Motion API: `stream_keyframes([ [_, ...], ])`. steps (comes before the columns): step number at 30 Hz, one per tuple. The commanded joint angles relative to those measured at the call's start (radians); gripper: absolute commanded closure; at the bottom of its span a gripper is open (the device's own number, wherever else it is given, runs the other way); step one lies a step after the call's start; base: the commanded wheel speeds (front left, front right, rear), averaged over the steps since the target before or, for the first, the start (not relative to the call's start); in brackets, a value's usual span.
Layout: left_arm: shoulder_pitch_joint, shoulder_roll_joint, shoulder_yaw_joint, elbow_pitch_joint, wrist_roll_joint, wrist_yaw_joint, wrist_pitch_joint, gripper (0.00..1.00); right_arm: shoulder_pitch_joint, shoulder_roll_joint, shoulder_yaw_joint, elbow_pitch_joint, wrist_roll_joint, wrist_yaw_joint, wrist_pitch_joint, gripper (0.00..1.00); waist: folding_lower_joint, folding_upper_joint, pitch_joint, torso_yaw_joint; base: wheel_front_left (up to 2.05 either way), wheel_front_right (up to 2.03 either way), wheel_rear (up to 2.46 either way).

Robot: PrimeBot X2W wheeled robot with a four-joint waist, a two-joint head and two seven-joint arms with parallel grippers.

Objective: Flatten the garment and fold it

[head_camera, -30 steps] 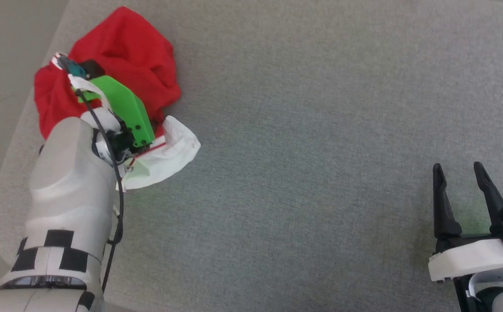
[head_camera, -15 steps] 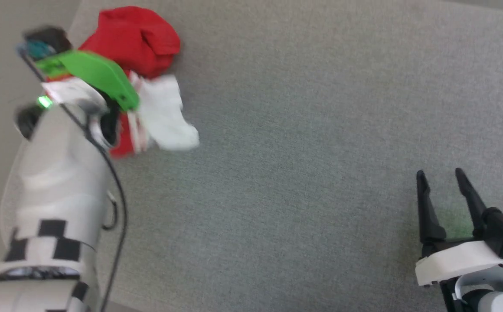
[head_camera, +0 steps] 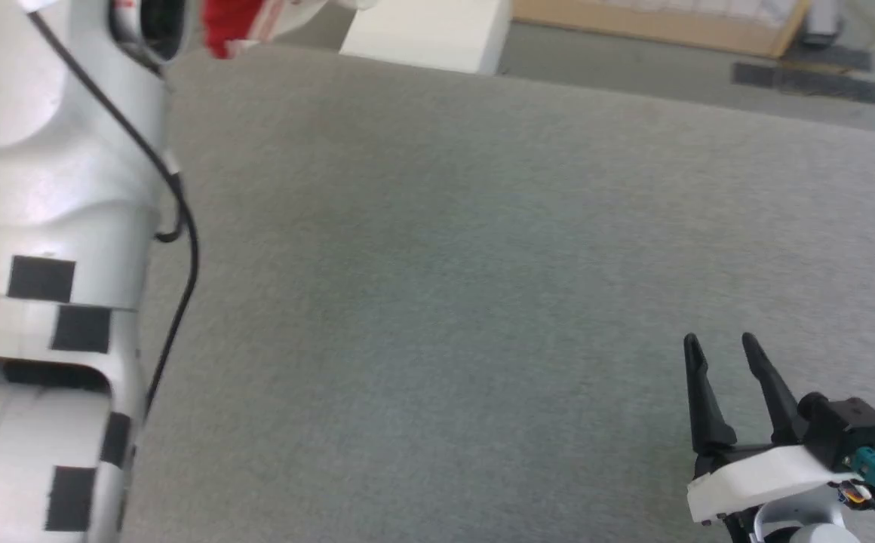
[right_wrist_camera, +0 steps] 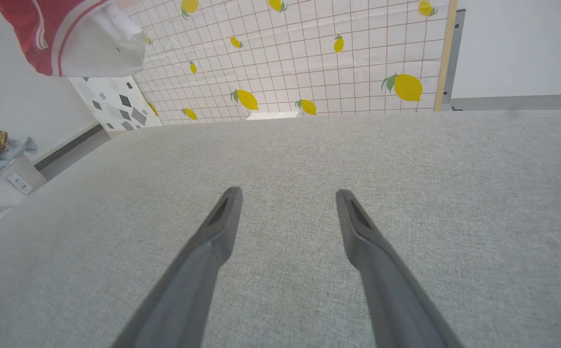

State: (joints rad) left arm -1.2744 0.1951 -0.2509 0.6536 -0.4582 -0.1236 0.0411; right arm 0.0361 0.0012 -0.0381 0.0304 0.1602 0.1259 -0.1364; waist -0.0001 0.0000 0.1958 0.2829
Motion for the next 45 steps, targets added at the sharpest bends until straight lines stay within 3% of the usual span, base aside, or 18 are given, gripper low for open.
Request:
stream_keyframes([
  [1, -0.008, -0.024, -0.031, -0.020, -0.048, -0.006, 0.012, 1.00, -0.011, -0.001, 0.002, 0.013, 0.010, 0.005, -0.016, 0.00, 0.0001, 0.0000, -0.083, -0.113, 0.00, 0.00, 0.00],
  [6, 0.058, -0.047, -0.143, -0.056, -0.154, -0.007, 0.067, 1.00, -0.016, -0.001, -0.011, 0.048, 0.025, 0.005, -0.044, 0.00, 0.0001, 0.0000, -0.102, -0.201, 0.00, 0.00, 0.00],
  [13, 0.280, -0.100, -0.289, -0.051, -0.263, -0.007, 0.110, 1.00, -0.002, -0.001, -0.040, 0.075, 0.029, 0.005, -0.061, 0.00, 0.0001, 0.0000, -0.095, -0.282, 0.00, 0.00, 0.00],
  [20, 0.516, -0.122, -0.495, 0.035, -0.298, -0.007, 0.217, 1.00, -0.002, -0.001, -0.041, 0.078, 0.036, 0.005, -0.066, 0.00, 0.0001, 0.0000, -0.082, -0.321, 0.00, 0.00, 0.00],
  [25, 0.609, -0.133, -0.519, 0.108, -0.368, 0.000, 0.296, 1.00, -0.004, -0.001, -0.038, 0.081, 0.040, 0.005, -0.069, 0.00, 0.0001, 0.0000, -0.087, -0.328, 0.00, 0.00, 0.00],
  [26, 0.615, -0.136, -0.506, 0.108, -0.390, 0.002, 0.295, 0.75, -0.002, -0.001, -0.040, 0.082, 0.041, 0.005, -0.069, 0.00, 0.0001, 0.0000, -0.091, -0.324, 0.00, 0.00, 0.00],
  [27, 0.617, -0.137, -0.494, 0.104, -0.410, 0.002, 0.294, 0.00, 0.000, -0.001, -0.043, 0.083, 0.042, 0.005, -0.070, 0.00, 0.0001, 0.0000, -0.095, -0.321, 0.00, 0.00, 0.00],
  [34, 0.589, -0.140, -0.325, -0.044, -0.603, 0.000, 0.229, 0.00, 0.020, -0.001, -0.067, 0.088, 0.044, 0.005, -0.071, 0.00, 0.0001, 0.0000, -0.138, -0.276, 0.00, 0.00, 0.00],
  [37, 0.580, -0.115, -0.269, -0.105, -0.624, 0.002, 0.178, 0.00, 0.026, -0.001, -0.073, 0.091, 0.054, 0.005, -0.072, 0.00, 0.0001, 0.0000, -0.158, -0.262, 0.00, 0.00, 0.00],
  [41, 0.594, -0.016, -0.210, -0.181, -0.537, 0.046, 0.021, 0.00, 0.035, -0.001, -0.077, 0.093, 0.062, 0.005, -0.074, 0.00, 0.0001, 0.0000, -0.184, -0.248, 0.00, 0.00, 0.00],
  [45, 0.667, 0.101, -0.186, -0.228, -0.362, 0.152, -0.195, 0.00, 0.045, -0.001, -0.078, 0.097, 0.065, 0.005, -0.073, 0.00, 0.0001, 0.0000, -0.204, -0.242, 0.00, 0.00, 0.00],
])
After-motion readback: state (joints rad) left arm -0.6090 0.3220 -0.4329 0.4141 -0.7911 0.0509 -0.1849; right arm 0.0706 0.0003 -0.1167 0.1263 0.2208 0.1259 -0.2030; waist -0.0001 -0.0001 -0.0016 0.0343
